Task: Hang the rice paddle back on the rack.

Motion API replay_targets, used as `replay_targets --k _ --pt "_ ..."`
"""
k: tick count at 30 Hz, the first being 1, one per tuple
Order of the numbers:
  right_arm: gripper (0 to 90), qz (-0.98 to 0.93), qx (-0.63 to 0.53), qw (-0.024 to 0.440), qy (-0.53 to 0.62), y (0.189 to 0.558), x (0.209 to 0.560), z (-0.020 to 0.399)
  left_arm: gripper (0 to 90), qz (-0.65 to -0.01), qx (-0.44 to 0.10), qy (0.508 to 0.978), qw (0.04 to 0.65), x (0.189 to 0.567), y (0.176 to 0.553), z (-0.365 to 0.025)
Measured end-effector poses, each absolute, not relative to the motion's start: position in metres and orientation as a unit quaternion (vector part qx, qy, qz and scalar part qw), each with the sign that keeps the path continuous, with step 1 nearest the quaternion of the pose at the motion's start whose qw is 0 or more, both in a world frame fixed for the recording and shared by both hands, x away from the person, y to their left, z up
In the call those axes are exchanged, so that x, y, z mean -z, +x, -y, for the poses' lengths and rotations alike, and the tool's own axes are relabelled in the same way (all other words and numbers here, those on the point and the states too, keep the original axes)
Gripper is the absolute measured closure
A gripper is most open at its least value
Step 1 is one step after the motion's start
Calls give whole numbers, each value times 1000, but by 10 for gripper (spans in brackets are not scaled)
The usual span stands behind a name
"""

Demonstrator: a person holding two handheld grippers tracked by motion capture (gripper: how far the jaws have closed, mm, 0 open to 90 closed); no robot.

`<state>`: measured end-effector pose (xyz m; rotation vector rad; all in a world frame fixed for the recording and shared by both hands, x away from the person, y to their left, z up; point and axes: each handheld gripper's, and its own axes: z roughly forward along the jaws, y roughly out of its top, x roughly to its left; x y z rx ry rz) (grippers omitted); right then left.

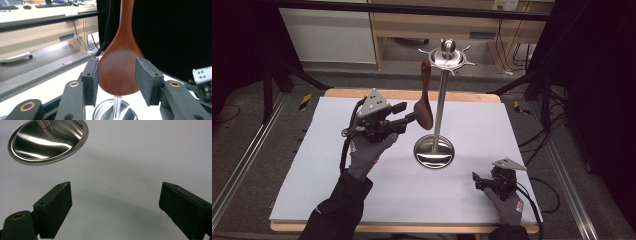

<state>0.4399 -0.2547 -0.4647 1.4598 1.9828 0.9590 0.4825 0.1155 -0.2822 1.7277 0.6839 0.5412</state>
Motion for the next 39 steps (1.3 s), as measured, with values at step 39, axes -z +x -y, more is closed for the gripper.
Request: replay_targets --k 39 --pt "116 -728 -322 255 549 439 470 260 390 -436 -214 754 442 433 453 -248"
